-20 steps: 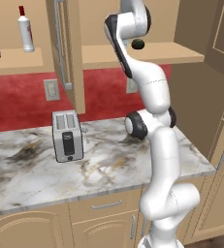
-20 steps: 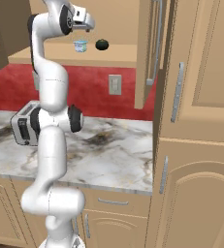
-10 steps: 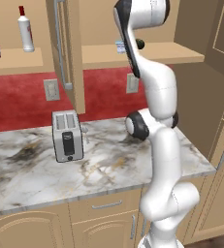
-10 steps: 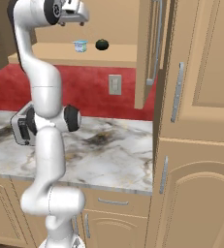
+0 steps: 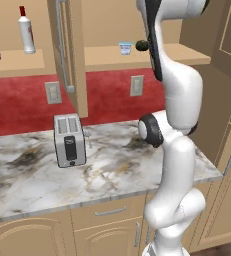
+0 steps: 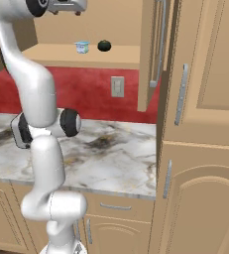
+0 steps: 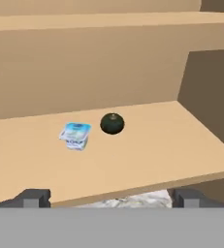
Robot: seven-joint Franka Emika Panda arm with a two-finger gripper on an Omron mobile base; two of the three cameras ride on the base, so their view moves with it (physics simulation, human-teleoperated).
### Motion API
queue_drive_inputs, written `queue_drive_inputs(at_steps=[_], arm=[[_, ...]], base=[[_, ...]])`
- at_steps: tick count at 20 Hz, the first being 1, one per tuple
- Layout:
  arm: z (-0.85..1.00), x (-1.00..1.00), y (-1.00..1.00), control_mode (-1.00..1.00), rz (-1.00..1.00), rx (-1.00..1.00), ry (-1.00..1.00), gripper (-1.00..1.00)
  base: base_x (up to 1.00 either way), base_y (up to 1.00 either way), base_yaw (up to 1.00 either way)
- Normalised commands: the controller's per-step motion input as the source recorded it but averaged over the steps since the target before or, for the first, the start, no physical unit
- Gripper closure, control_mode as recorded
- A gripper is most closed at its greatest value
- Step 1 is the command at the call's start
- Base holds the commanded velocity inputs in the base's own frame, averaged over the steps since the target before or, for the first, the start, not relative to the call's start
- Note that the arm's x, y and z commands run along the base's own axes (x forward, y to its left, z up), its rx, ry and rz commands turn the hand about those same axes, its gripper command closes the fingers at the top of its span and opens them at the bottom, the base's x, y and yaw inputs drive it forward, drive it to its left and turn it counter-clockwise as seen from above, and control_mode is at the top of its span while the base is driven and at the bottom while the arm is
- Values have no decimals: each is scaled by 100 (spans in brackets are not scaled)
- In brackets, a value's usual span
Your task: Pick the jam and yogurt from the counter and place them in the cabinets closest to them.
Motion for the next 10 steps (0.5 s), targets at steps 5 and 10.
queue_drive_inputs(at_steps=[5,10], arm=[[0,-99,-15,-100,0,12,-35,-100],[0,-96,-4,-100,0,5,-38,-100]], base=[[0,0,0],[0,0,0]])
